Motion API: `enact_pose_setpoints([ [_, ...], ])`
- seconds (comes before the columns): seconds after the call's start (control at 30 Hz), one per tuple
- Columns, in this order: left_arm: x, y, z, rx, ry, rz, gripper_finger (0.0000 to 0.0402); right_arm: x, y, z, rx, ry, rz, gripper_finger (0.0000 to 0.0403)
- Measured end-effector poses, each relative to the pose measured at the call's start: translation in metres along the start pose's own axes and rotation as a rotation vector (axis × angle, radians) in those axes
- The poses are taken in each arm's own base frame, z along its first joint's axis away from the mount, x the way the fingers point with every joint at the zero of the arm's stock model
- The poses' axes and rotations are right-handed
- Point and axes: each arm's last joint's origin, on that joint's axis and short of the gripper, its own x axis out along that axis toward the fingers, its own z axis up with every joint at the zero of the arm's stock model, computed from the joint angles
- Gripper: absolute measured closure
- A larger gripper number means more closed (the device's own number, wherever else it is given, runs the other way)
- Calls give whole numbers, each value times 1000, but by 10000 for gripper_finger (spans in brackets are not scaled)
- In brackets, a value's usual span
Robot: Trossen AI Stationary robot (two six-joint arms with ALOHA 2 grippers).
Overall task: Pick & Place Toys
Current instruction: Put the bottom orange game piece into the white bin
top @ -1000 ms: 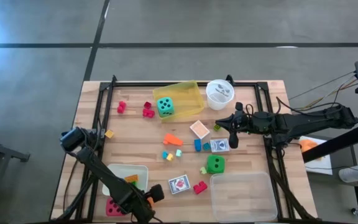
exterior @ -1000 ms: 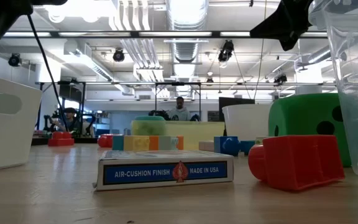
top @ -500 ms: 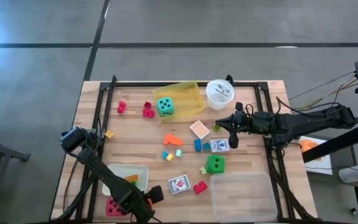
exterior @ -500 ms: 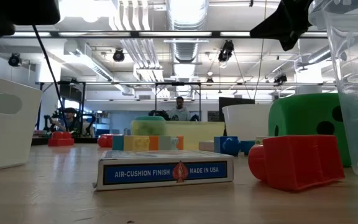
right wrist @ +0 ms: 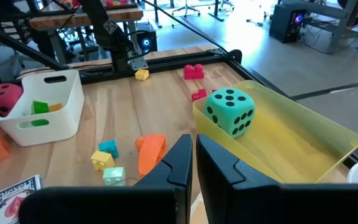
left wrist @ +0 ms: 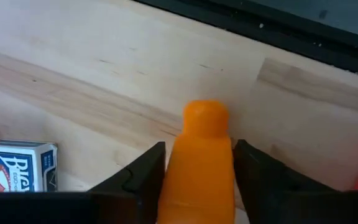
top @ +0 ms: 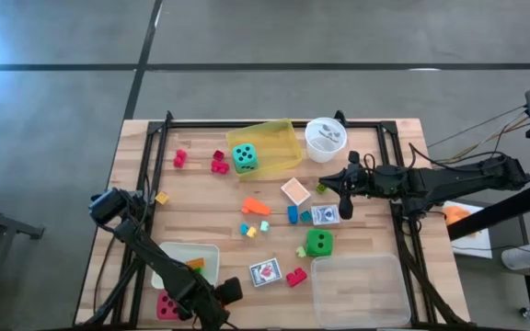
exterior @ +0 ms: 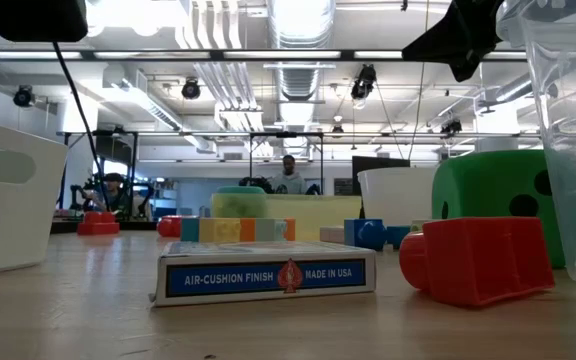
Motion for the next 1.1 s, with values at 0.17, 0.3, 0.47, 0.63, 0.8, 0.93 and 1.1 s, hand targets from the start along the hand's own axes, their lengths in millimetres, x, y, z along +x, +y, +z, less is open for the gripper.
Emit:
enact_pose_setpoints([
  [0.17,0,0,0,-6,-4,-2,270,0,0,0,0,0,0,383],
  [0.3,-1,0,0,-8,-5,-3,277,0,0,0,-1,0,0,383],
  [0.47,-1,0,0,-8,-6,-2,269,0,0,0,-1,0,0,383],
  [0.63,-1,2,4,-9,-37,14,279,0,0,0,-1,0,0,383],
  [0.8,-6,5,10,-57,-78,32,279,0,0,0,-1,0,0,383],
  [0.93,-12,10,16,-127,-107,43,279,0,0,0,-1,0,0,383],
  [1.1,-19,13,23,-176,-136,60,279,0,0,0,-1,0,0,383],
])
